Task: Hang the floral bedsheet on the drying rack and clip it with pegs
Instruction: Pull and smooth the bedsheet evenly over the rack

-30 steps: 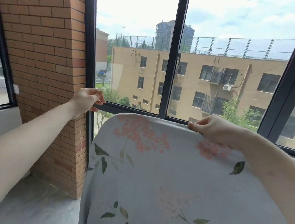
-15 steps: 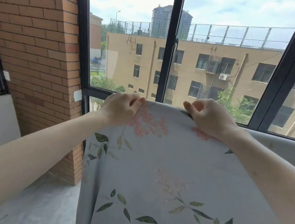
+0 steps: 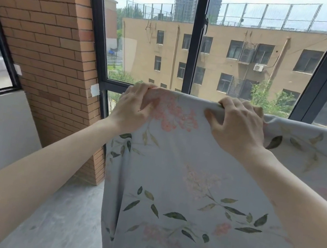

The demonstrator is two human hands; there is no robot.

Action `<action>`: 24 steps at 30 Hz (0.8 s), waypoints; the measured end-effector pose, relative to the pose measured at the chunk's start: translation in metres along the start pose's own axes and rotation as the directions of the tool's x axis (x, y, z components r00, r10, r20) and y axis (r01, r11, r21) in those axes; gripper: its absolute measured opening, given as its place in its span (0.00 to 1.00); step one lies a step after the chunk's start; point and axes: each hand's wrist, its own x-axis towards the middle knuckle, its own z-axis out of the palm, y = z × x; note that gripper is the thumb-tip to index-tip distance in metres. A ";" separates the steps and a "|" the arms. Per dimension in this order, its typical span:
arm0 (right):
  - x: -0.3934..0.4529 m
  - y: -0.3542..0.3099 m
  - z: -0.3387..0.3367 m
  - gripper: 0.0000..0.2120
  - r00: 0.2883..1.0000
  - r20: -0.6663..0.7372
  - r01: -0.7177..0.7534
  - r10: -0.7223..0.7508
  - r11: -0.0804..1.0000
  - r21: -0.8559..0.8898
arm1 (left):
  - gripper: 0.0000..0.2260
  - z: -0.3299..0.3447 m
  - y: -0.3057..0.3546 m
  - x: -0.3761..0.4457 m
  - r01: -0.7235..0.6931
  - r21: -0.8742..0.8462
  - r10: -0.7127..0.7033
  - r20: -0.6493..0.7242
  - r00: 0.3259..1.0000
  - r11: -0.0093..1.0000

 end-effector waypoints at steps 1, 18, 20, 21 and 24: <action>-0.001 -0.001 0.001 0.21 1.000 -0.004 -0.005 0.005 1.000 -0.005 | 0.16 0.001 -0.010 -0.010 0.041 -0.116 -0.043 -0.022 0.999 0.992; 0.001 -0.007 0.006 0.20 0.998 -0.055 -0.006 0.006 1.000 0.002 | 0.09 -0.047 -0.112 -0.040 0.311 0.337 -0.303 -0.077 0.950 0.888; 0.002 -0.008 0.006 0.19 0.998 -0.061 -0.001 0.001 1.000 -0.001 | 0.09 -0.050 -0.100 -0.022 0.340 0.300 -0.302 -0.168 0.938 0.891; 0.002 -0.009 0.006 0.19 0.998 -0.062 -0.001 0.001 1.000 -0.002 | 0.09 -0.048 -0.095 -0.012 0.372 0.268 -0.335 -0.173 0.926 0.889; 0.002 -0.011 0.005 0.19 0.998 -0.065 -0.005 0.006 1.000 0.009 | 0.12 -0.036 -0.092 0.006 0.485 0.215 -0.510 0.074 0.857 0.848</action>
